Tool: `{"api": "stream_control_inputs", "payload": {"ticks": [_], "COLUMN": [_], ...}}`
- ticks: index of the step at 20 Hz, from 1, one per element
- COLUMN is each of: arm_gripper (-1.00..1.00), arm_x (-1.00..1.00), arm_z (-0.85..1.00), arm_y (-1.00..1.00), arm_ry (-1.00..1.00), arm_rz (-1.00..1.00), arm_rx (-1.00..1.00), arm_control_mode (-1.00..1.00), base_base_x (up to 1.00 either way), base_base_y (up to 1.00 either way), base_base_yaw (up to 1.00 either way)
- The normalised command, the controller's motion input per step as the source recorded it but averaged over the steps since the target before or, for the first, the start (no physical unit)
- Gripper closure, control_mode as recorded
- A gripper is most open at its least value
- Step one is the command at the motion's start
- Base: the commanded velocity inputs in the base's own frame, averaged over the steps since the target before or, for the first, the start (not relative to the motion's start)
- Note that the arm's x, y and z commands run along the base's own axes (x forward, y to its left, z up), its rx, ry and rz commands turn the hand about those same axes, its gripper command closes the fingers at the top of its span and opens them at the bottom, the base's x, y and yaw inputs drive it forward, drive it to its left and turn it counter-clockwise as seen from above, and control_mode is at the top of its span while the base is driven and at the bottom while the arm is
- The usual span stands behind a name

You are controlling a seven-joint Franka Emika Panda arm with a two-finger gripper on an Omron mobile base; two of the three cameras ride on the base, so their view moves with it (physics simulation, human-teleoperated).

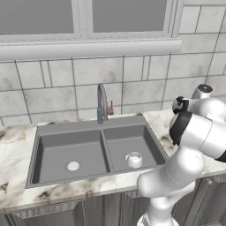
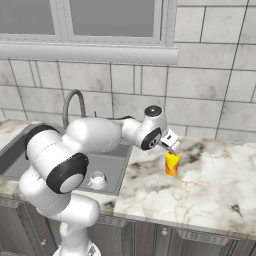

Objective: Move any existing items from the left basin to the right basin for drying. Then move the cup from the counter to the left basin of the sink for washing.

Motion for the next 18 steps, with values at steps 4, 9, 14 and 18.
{"api": "stream_control_inputs", "payload": {"ticks": [4, 9, 14, 18], "arm_gripper": [-1.0, -1.0, -1.0, -1.0], "arm_x": [0.0, 0.02, 0.09, 0.08], "arm_z": [-0.14, -0.13, -0.13, -0.16], "arm_y": [-0.11, -0.03, -0.01, -0.01], "arm_ry": [0.0, 0.0, 0.0, 0.0], "arm_rz": [0.0, 0.0, 0.02, 0.03], "arm_rx": [0.0, 0.0, 0.0, 0.0], "arm_control_mode": [-1.0, -1.0, -1.0, -1.0], "base_base_x": [0.0, 0.0, 0.0, 0.0], "base_base_y": [0.0, 0.0, 0.0, 0.0], "base_base_yaw": [0.0, 0.0, 0.0, 0.0]}}
